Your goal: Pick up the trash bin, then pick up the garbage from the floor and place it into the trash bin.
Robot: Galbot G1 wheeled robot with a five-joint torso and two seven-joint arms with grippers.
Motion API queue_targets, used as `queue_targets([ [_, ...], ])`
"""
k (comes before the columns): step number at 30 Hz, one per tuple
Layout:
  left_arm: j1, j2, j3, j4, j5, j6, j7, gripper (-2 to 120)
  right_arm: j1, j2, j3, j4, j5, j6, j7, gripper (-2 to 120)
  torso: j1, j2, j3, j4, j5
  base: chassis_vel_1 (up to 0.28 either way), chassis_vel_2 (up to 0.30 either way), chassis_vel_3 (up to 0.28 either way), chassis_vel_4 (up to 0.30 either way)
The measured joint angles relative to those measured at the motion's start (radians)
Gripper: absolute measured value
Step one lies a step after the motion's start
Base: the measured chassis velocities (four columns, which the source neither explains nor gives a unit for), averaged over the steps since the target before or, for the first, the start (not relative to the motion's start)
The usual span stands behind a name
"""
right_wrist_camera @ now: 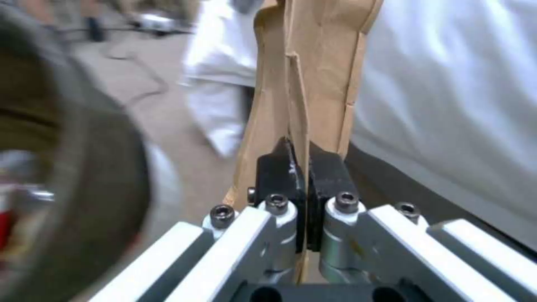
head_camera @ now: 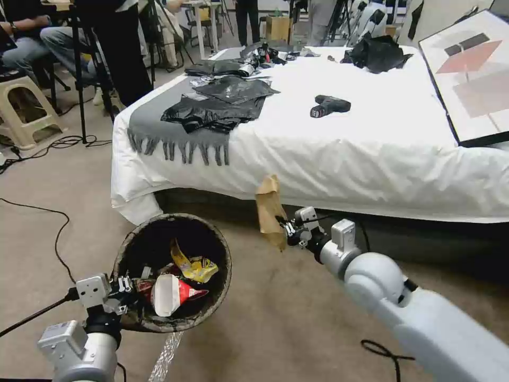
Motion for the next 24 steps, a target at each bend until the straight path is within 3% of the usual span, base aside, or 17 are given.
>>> queue_targets([
  [2, 0.001, 0.000, 0.000, 0.000, 0.000, 0.000, 0.000, 3, 0.016, -0.008, -0.009, 0.008, 0.009, -0.001, -0.019, 0, 0.000, 0.000, 0.000, 0.0001, 0.0000, 0.000, 0.000, 0.000, 0.000],
  [6, 0.009, 0.006, -0.002, 0.000, 0.001, 0.002, 0.000, 3, 0.130, -0.027, -0.071, 0.036, 0.042, -0.007, -0.155, 0, 0.000, 0.000, 0.000, 0.0000, 0.0002, 0.000, 0.000, 0.000, 0.000],
  [9, 0.013, 0.012, -0.003, 0.000, 0.001, 0.003, 0.000, 3, 0.218, -0.001, -0.131, 0.044, 0.073, -0.028, -0.201, 0, 0.000, 0.000, 0.000, 0.0000, 0.0001, 0.000, 0.000, 0.000, 0.000],
  [24, 0.023, 0.020, -0.005, 0.000, 0.002, 0.014, -0.005, 3, 0.499, 0.122, -0.455, 0.038, 0.129, -0.070, -0.146, 0, 0.000, 0.000, 0.000, 0.0001, 0.0000, 0.000, 0.000, 0.000, 0.000],
])
